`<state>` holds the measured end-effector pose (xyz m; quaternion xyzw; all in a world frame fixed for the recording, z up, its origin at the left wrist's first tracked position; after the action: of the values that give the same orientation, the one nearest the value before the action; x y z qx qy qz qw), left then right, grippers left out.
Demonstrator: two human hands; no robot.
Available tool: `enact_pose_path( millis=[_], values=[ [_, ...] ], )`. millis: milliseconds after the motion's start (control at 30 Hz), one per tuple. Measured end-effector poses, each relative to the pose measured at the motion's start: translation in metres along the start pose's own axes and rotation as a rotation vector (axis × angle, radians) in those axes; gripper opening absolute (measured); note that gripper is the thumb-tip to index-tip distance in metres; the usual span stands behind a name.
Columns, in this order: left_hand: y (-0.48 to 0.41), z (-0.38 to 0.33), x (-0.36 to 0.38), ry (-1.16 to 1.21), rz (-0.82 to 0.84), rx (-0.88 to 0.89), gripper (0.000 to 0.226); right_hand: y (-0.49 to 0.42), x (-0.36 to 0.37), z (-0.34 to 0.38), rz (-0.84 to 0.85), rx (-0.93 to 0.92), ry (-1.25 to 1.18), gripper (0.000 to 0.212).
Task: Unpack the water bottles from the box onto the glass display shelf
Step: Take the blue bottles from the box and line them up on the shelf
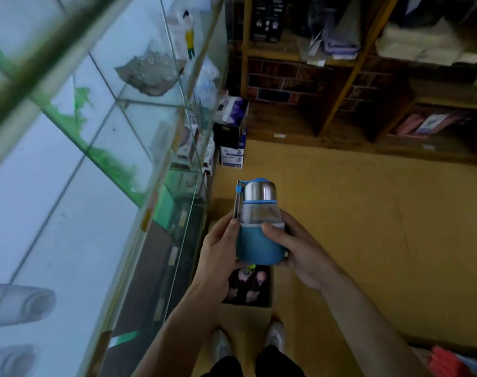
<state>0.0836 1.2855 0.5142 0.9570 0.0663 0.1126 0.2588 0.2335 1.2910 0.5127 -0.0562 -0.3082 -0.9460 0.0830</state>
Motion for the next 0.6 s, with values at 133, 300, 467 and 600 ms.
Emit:
enact_pose_path(
  millis=[133,300,467,600],
  values=[
    [0.02,-0.044,0.001,-0.005,0.05,0.114,0.027,0.018,0.015,0.036,0.014,-0.108,0.017,0.057],
    [0.039,-0.093,0.002,-0.043,0.1,0.285,0.03,0.042,0.034,0.083,0.027,-0.251,0.02,0.062],
    [0.061,-0.142,0.003,-0.053,0.097,0.453,0.02,0.063,0.05,0.131,0.084,-0.362,0.037,0.057],
    [0.074,-0.175,0.003,-0.068,0.063,0.546,0.026,0.07,0.06,0.163,0.154,-0.424,0.051,0.056]
  ],
)
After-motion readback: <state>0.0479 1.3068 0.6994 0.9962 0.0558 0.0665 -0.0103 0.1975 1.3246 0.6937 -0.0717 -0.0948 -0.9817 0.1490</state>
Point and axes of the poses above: each hand's wrist, its own y-axis away from the middle knuckle, its own x-axis out of the palm, z = x × y, the point moved 8 cm from there along -y, towards the middle knuckle, and after that the axes turned 3 degrees about x, right-handed, at the moved point
